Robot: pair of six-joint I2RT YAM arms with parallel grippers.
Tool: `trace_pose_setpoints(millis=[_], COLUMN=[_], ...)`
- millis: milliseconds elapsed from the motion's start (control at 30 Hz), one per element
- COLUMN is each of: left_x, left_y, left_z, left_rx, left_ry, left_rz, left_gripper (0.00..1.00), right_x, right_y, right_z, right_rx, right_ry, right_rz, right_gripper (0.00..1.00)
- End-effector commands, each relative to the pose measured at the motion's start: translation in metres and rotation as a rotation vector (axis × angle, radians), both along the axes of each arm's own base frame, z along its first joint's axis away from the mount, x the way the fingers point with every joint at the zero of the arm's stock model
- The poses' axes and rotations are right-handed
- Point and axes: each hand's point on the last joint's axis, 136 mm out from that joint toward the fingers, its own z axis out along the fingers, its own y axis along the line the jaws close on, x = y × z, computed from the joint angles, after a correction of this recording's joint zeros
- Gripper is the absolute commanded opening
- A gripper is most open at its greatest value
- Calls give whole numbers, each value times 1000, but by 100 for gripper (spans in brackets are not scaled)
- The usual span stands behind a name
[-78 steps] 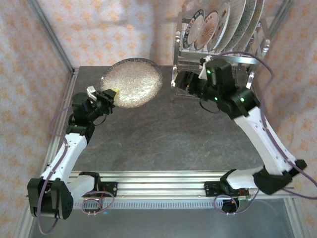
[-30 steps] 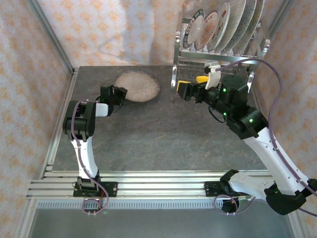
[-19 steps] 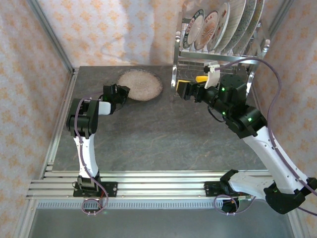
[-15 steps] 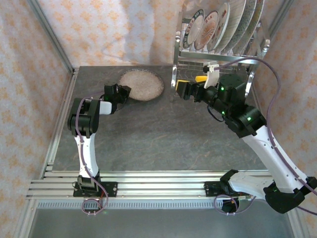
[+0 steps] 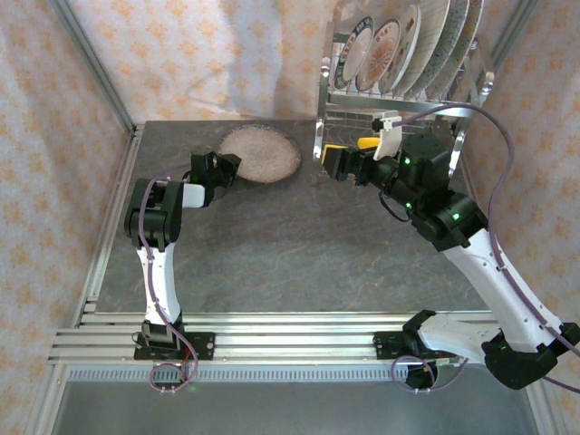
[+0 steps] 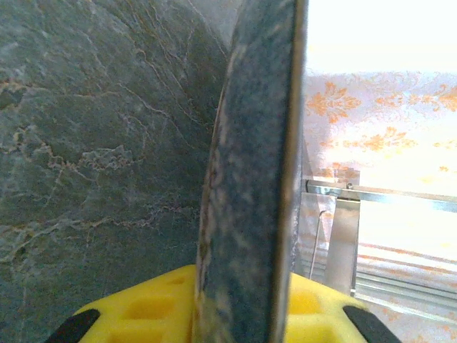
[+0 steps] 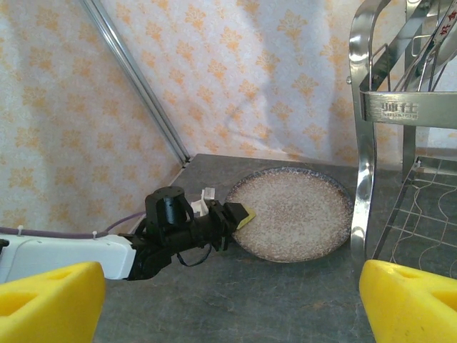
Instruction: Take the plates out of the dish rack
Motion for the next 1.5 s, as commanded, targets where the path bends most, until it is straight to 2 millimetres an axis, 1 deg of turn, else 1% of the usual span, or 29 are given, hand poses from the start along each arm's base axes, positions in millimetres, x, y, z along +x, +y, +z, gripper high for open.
trace_pose_setpoints(millis=[0,133,233,467,667,900,1033,1167,1433,1467], left_x=[16,13,11,6,-4,-15,-23,-31,-40,-41], left_y=[-11,-11,-10,-7,-3,2,5,9,16,16], left_z=[46,39,33,23,7,-9,-19,-25,-25,-24], left_rx=[-2,7,11,48,97,150,182,208,249,254], left_ry=[-125,-89,-62,17,121,258,336,396,474,485], left_rz=[-41,-40,-38,-39,-38,-52,-58,-54,-48,-46], left_gripper=[24,32,35,44,52,64,65,66,69,71], right_x=[-2,-3,-3,1,1,1,2,3,2,3], right_y=[-4,-6,-7,-15,-16,-20,-24,-28,-33,-35], right_z=[19,20,22,19,20,20,20,19,18,19], right_rx=[36,37,37,23,31,36,43,46,48,46], right_ry=[-30,-32,-36,-1,2,4,13,16,17,13], right_rz=[-18,-24,-31,-87,-94,-112,-139,-158,-181,-192], right_gripper=[92,92,92,92,93,93,93,93,93,93])
